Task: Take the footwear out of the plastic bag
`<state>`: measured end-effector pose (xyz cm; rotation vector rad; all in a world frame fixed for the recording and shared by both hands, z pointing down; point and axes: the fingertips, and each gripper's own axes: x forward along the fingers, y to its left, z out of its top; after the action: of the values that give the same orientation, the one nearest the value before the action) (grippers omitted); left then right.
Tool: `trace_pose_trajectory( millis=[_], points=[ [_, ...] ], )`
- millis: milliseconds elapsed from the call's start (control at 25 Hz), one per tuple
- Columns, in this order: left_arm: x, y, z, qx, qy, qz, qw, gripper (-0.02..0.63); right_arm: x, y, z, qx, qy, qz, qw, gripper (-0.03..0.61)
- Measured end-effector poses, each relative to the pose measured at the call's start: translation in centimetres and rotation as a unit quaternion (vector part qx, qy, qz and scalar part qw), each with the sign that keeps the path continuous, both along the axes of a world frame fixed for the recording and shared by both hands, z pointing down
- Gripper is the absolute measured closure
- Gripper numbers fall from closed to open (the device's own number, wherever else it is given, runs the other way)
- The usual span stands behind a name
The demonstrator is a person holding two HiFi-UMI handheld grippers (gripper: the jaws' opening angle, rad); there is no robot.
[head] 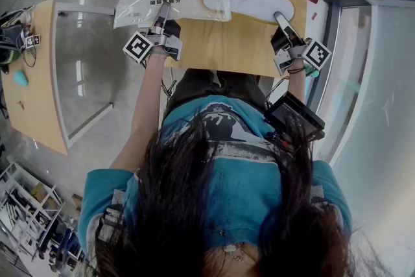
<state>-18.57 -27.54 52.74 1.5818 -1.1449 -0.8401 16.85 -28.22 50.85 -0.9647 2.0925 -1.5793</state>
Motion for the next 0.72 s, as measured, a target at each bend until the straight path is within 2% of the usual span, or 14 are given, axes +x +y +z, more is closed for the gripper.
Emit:
trace_pose_trajectory(
  millis=[120, 240, 600, 720],
  points=[
    [-1.3, -0.4, -0.1, 0.0, -0.017, -0.008, 0.9998, 0.615, 1.5, -0.1, 0.1, 0.006, 0.019, 0.015, 1.0, 0.492],
    [-1.0, -0.9, -0.2, 0.0, -0.028, -0.001, 0.9996, 0.615, 2.5, -0.1, 0.1, 0.012, 0.036, 0.021, 0.999, 0.494],
    [-0.5, -1.6, 1.1, -0.016, 0.001, -0.021, 0.9997, 0.615, 6.1, -0.5, -1.7, 0.024, 0.049, 0.08, 0.995, 0.497],
    [0.5, -1.7, 2.4, -0.031, 0.017, -0.022, 0.9991, 0.615, 7.3, -0.8, -3.2, 0.045, 0.03, 0.102, 0.993, 0.497]
  ],
)
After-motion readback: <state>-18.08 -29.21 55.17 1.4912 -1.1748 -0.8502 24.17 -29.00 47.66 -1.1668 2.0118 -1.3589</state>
